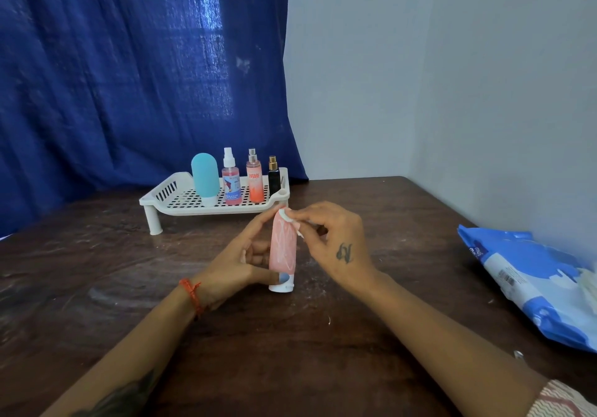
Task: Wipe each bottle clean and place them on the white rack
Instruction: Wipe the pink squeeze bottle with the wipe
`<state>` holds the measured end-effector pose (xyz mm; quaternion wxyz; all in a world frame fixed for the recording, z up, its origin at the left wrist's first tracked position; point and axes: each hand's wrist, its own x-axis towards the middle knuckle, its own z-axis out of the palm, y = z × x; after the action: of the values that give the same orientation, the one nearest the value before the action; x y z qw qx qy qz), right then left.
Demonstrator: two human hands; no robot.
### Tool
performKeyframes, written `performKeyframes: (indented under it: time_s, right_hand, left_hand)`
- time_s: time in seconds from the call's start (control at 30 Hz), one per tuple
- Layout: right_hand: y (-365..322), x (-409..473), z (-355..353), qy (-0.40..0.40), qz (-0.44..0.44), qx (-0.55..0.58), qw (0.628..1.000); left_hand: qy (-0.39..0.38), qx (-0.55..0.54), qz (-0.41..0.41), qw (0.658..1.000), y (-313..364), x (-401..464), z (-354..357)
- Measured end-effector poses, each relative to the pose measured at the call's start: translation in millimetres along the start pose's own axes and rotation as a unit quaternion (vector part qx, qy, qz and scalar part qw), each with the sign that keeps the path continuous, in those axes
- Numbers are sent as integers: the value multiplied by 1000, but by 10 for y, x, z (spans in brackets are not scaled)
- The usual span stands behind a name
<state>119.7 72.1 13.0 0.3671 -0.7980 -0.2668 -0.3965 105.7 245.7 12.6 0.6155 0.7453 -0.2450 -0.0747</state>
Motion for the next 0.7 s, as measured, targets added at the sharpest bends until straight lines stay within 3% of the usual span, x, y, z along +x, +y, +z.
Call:
performKeyframes:
  time_s: [0.33, 0.53, 0.7]
  right_hand:
    - [78, -16, 14, 28, 45, -23, 998]
    - [60, -10, 18, 5, -26, -9, 1000]
    - [78, -14, -8, 16, -2, 9, 1000]
  left_hand:
    - [-20, 7, 5, 1000, -12, 8, -25]
    - [-19, 3, 4, 1000, 2, -8, -24]
    - [-15, -6, 3, 1000, 8, -10, -12]
